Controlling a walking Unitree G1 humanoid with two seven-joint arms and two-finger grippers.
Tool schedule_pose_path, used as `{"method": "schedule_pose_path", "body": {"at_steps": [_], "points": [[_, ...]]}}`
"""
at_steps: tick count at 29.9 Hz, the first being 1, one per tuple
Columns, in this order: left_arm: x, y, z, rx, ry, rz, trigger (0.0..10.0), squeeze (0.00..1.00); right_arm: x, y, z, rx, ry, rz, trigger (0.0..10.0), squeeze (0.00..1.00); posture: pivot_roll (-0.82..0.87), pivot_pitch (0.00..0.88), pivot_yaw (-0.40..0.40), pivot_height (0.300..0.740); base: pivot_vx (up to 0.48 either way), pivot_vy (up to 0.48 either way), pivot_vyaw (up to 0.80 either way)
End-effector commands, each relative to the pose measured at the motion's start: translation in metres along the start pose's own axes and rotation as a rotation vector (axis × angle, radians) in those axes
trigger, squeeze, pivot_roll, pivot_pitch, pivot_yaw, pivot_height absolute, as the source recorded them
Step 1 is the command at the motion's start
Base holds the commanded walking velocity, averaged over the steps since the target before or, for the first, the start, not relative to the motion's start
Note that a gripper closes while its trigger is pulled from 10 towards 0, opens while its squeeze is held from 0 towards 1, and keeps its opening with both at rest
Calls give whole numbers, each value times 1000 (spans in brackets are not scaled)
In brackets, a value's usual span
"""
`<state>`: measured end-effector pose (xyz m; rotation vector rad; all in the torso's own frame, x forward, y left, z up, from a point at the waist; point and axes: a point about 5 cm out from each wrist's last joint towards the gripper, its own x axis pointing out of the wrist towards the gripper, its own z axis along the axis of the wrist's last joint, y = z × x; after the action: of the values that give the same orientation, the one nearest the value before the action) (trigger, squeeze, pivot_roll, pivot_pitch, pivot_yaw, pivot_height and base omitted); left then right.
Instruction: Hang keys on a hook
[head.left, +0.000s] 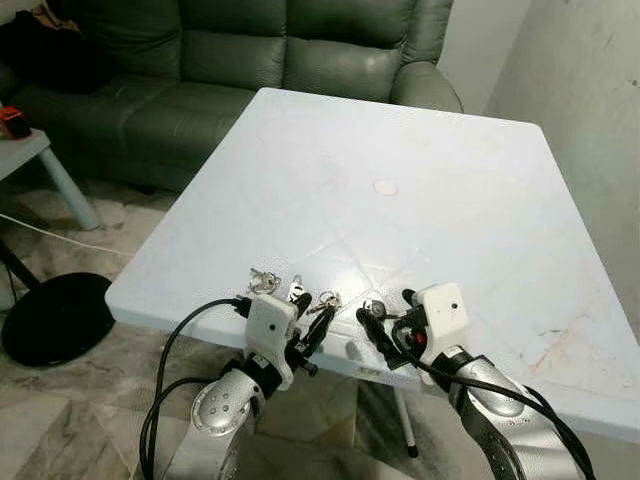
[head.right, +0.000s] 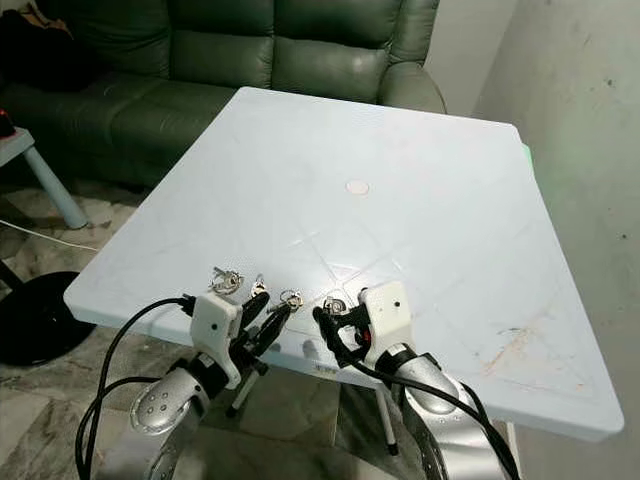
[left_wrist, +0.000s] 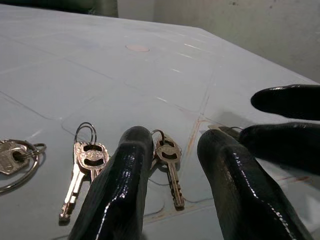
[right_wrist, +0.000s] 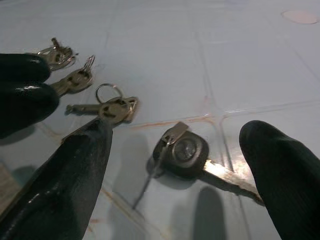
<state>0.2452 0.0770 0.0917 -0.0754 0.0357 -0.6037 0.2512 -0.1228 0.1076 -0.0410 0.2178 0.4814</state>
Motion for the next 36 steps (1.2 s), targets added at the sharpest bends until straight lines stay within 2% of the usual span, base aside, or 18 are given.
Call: {"method": "schedule_pose_path", "body": {"at_steps": [1,10,12,13,14,16,18,19,25,27,28,29,31,32,33,34,35,36], "points": [[-2,-2,2,6,1,-2,10000,0,-1,3,4,-19,-2,1,9804,0,117,107,-67,740,0,0,0],[-5,-5,2,-24,0,11,10000,0,-3,7,3,-31,14,29,10000,0,118,113,-71,740,0,0,0],[-5,-5,2,-45,-1,17,10000,0,-3,7,3,-33,11,23,9216,0,118,114,-72,740,0,0,0],[-5,-5,2,-37,1,16,10000,0,-3,7,4,-30,8,16,7647,0,118,115,-74,740,0,0,0],[-5,-4,2,-25,3,15,10000,0,-3,6,4,-25,5,9,4824,0,118,115,-74,740,0,0,0],[-5,-5,2,-31,4,15,10000,0,-3,8,6,-20,-3,5,2314,0,116,116,-76,740,0,0,0],[-4,-5,2,-30,3,15,10000,0,-4,9,7,-23,-2,5,1412,0,115,116,-76,740,0,0,0],[-4,-5,2,-30,4,16,10000,0,-4,11,8,-23,-7,5,353,0,115,116,-76,740,0,0,0],[-4,-5,2,-33,4,17,10000,0,-4,12,7,-10,0,-5,0,0,114,117,-76,740,0,0,0],[-4,-6,3,-38,3,17,10000,0,-5,14,8,-24,-4,9,1098,0,113,120,-77,740,0,0,0],[-4,-6,3,-38,3,17,10000,0,-5,14,7,-17,0,17,2275,0,114,123,-78,740,0,0,0],[-4,-6,3,-38,4,19,10000,0,-6,15,7,-12,6,22,1294,0,114,124,-79,740,0,0,0],[-4,-5,3,-39,4,20,10000,0,-7,16,6,-17,9,23,1804,0,114,125,-80,740,0,0,0],[-5,-5,3,-40,5,20,10000,0,-7,17,5,-19,19,24,3333,0,114,126,-81,740,0,0,0],[-5,-6,2,-40,6,21,10000,0,-7,17,4,-21,23,26,3333,0,114,126,-81,740,0,0,0],[-5,-6,2,-40,6,21,10000,0,-6,18,4,-21,30,29,6039,0,114,127,-81,740,0,0,0],[-5,-6,3,-41,5,20,10000,0,-6,19,2,-17,48,32,9765,0,114,127,-81,740,0,0,0],[-5,-6,2,-42,6,21,10000,0,-6,19,1,-12,56,36,10000,0,114,127,-80,740,0,0,0]]}}
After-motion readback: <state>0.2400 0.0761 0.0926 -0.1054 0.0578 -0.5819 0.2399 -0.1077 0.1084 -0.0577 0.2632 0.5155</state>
